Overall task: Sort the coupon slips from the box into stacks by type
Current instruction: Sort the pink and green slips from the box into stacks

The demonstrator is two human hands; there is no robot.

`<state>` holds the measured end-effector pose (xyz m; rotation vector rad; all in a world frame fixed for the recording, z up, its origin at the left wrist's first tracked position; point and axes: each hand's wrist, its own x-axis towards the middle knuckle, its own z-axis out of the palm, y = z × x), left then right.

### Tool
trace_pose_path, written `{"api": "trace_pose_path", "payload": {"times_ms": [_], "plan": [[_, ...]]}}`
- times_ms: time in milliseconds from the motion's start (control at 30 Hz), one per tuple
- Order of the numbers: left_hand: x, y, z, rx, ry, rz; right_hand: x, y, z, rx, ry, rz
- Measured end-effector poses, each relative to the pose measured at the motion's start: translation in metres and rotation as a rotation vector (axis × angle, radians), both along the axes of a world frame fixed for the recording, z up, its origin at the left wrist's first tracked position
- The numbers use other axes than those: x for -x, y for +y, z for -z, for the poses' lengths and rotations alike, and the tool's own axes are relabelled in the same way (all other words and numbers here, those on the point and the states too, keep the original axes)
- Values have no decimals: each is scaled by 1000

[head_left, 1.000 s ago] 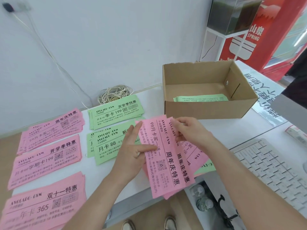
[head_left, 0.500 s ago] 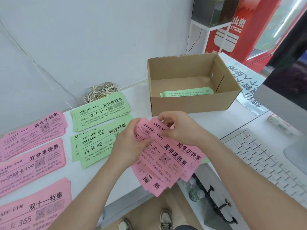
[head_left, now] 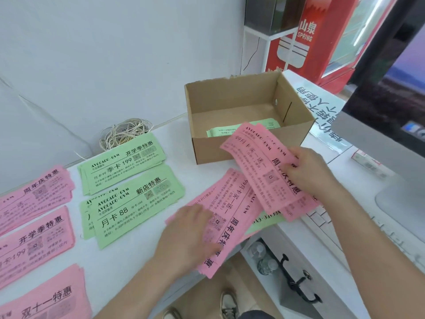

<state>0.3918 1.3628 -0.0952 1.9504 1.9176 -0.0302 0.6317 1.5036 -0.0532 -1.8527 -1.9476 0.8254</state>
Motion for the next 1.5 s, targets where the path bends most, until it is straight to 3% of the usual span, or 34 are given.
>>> {"api": "trace_pose_path", "payload": {"times_ms": [100, 233, 433, 600, 767, 933, 1167, 1333, 1500], "plan": [[-24, -12, 15, 69, 146, 52, -8, -2, 5, 8, 29, 72], [-33, -6, 14, 113, 148, 44, -12, -10, 6, 28, 74, 129], [-8, 8, -4, 100, -108, 44, -21, -27, 6, 15, 201, 269], [6, 9, -9, 110, -383, -250, -30, -45, -1, -10, 382, 378], [10, 3, -4, -5, -604, -512, -38, -59, 0, 120, 596, 455], [13, -10, 4, -220, -507, -517, -41, -73, 9, 179, 626, 469], [2, -26, 15, -178, -12, 40, -23, -90, 22, 230, 598, 417], [-4, -30, 29, -174, 134, 227, -13, -105, 29, 165, 442, 321], [3, -22, 25, -259, 25, 145, -5, -122, 37, -8, 263, 226]]}}
